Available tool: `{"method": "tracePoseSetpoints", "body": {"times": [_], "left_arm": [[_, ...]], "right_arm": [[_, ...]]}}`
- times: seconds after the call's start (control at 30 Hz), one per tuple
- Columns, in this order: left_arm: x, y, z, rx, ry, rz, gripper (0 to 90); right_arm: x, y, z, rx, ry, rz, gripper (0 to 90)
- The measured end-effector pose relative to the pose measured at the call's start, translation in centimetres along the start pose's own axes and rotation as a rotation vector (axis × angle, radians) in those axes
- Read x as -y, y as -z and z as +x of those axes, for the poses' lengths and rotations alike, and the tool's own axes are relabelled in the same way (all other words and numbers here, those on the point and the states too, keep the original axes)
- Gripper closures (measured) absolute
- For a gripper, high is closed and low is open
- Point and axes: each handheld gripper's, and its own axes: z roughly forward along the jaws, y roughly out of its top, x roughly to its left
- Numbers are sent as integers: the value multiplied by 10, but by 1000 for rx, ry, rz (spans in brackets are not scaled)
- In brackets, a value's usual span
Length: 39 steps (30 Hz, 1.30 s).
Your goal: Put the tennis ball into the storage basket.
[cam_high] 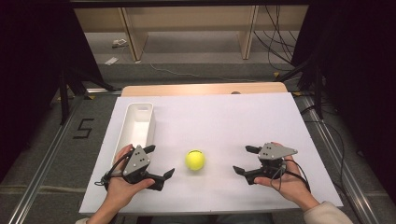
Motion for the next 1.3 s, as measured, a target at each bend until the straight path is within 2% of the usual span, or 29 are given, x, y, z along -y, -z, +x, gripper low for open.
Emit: {"method": "tracePoseSetpoints", "body": {"times": [0.33, 0.63, 0.97, 1.3], "left_arm": [[0, 1, -1, 1, -6, -4, 0], [0, 0, -2, 7, -7, -1, 0], [0, 0, -2, 8, -11, 2, 0], [0, -1, -2, 9, -17, 6, 0]], "right_arm": [[-2, -3, 4, -8, 9, -4, 155], [-9, -15, 12, -32, 30, -3, 155], [-21, -39, 21, -65, 59, 1, 155], [-33, -76, 30, -112, 72, 21, 155]]}}
